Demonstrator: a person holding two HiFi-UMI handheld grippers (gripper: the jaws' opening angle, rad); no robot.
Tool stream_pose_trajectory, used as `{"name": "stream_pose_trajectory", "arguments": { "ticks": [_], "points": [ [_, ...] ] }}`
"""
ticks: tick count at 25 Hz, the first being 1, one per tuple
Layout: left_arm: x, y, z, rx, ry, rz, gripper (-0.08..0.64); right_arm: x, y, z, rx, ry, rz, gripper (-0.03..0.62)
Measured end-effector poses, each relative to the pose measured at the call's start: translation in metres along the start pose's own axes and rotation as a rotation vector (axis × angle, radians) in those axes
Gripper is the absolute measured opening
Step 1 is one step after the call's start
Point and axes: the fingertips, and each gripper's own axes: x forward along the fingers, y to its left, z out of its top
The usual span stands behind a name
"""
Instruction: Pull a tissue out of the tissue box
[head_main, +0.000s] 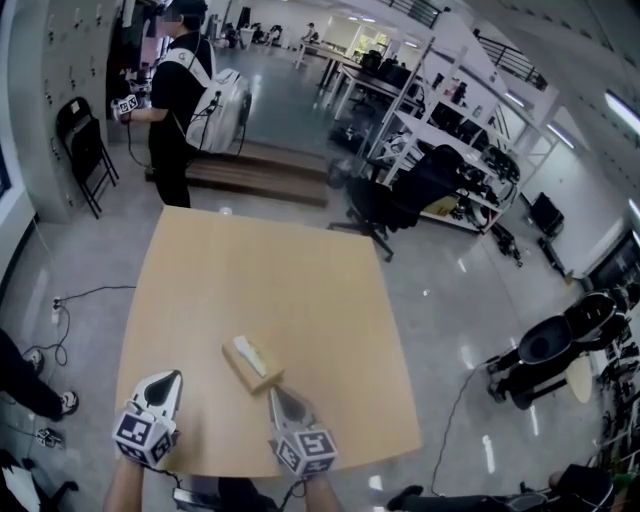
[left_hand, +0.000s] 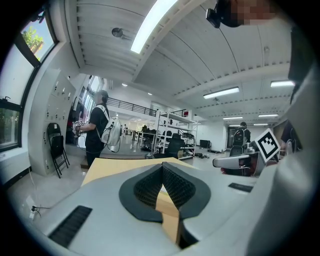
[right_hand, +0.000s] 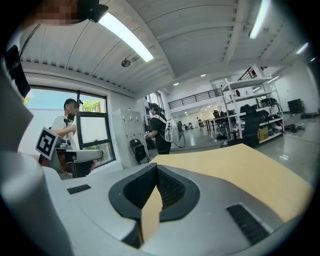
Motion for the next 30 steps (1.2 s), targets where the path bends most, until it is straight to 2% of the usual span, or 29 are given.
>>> {"name": "stream_pose_trajectory", "arguments": {
  "ticks": [13, 22, 30],
  "points": [
    [0.04, 0.01, -0.027, -0.059, 0.069, 0.016, 0.008, 0.04, -0.021, -0.032, -0.018, 0.119, 0.024, 0.011],
    [0.05, 0.021, -0.048, -0.089, 0.116, 0.036, 0.008, 0.06, -0.027, -0.055, -0.003, 0.189, 0.039, 0.011],
    [0.058, 0.015, -0.066, -0.111, 0.16, 0.044, 0.008, 0.066, -0.039, -0.077, 0.009, 0.247, 0.049, 0.011]
  ]
}}
